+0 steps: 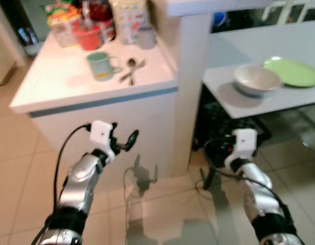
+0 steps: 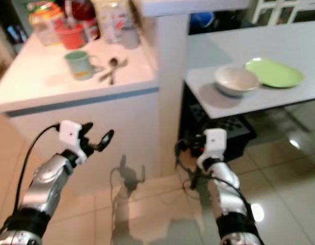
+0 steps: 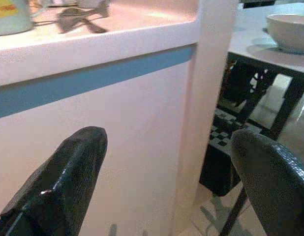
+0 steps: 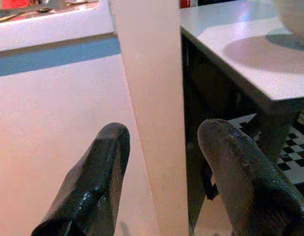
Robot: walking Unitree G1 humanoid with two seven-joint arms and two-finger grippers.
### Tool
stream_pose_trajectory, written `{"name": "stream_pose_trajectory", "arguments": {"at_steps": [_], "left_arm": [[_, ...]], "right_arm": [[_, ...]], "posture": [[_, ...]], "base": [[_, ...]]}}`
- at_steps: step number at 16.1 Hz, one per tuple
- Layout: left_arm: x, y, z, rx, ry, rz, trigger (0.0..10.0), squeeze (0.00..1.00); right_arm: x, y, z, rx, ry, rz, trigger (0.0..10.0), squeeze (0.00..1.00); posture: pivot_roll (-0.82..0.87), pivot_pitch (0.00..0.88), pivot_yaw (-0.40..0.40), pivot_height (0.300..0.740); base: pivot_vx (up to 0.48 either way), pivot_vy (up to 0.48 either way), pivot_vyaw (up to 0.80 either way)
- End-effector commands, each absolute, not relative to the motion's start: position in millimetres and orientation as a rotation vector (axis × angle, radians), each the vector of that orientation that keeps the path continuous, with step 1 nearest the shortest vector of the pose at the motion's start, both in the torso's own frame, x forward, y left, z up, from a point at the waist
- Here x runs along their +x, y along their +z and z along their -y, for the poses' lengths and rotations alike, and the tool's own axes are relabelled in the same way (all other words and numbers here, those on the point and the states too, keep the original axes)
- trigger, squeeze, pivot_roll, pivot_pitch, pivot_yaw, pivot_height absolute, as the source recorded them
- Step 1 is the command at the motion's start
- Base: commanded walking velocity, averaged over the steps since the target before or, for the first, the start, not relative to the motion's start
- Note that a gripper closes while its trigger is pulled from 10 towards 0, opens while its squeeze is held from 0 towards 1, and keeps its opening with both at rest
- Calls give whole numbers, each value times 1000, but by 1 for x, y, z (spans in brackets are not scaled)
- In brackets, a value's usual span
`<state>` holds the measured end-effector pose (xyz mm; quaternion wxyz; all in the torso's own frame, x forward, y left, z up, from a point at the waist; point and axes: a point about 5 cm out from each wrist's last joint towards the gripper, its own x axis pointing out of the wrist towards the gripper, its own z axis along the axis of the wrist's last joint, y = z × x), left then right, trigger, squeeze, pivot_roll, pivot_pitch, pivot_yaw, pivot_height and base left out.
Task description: Setting the table
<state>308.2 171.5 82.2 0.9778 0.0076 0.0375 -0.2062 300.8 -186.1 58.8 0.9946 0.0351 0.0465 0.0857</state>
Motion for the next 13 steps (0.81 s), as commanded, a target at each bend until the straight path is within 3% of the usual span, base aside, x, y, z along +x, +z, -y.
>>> {"name": "stream_pose_trajectory", "arguments": {"at_steps": [1,13], "left_arm": [[310,81,-179,44,-389,-93,10000,0],[311,84,-179,43,-384,-77,10000,0]], "right_arm": [[302,59,181,71,187,-88,10000,0],[302,59,179,69,195,-89,10000,0]], "posture": [[-6,0,84,740],[-5,0,84,740]], "base": [[480,0,0],[480,0,0]]}}
